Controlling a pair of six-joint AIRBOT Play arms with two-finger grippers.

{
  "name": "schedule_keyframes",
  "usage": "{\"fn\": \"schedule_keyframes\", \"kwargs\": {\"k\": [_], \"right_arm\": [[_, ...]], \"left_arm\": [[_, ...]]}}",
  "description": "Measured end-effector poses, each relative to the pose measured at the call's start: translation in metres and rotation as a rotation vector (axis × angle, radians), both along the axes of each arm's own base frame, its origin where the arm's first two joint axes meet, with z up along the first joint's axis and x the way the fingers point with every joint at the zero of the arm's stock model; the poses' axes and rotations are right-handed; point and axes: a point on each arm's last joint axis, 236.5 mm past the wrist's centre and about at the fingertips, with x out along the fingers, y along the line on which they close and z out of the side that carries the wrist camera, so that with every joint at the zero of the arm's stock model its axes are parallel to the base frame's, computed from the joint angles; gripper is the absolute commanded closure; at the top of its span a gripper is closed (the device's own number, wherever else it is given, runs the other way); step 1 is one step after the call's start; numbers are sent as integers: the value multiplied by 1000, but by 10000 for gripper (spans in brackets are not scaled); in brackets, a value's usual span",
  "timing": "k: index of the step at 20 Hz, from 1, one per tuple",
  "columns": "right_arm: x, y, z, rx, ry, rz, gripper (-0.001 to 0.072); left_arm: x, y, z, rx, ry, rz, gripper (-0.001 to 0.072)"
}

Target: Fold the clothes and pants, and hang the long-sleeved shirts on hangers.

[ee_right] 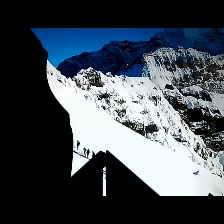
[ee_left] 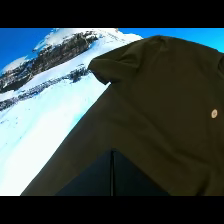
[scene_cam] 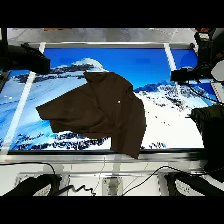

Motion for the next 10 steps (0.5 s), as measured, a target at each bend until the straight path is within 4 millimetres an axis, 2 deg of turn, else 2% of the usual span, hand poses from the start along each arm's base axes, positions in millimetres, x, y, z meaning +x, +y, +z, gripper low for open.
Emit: {"fn": "schedule_keyframes", "kwargs": {"k": [10], "right_arm": [[0, 0, 0, 0, 0, 0, 699]], "left_arm": [[0, 0, 0, 0, 0, 0, 698]]}}
